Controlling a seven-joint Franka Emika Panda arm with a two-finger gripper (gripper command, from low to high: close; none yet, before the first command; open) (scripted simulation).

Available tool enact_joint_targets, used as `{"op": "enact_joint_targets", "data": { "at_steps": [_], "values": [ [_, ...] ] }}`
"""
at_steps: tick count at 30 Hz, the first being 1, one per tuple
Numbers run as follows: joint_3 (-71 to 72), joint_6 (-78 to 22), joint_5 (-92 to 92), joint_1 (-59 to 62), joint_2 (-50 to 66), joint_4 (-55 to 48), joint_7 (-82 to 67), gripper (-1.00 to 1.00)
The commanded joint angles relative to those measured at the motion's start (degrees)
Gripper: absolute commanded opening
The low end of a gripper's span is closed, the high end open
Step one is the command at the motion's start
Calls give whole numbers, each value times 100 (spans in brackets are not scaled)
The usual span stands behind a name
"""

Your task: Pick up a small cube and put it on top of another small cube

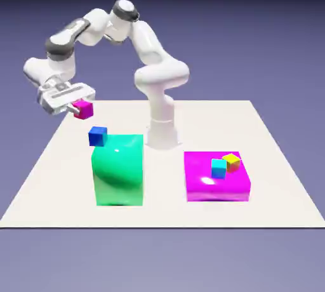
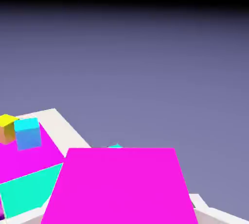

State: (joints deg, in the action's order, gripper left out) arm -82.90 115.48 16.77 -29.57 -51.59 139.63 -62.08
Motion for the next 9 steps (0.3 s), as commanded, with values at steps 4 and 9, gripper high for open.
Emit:
{"op": "enact_joint_targets", "data": {
  "at_steps": [4, 9],
  "values": [
    [-211, 681, 92, -369, 4, 407, -196, 100],
    [78, -242, -26, 136, -1, -150, 69, 100]
  ]
}}
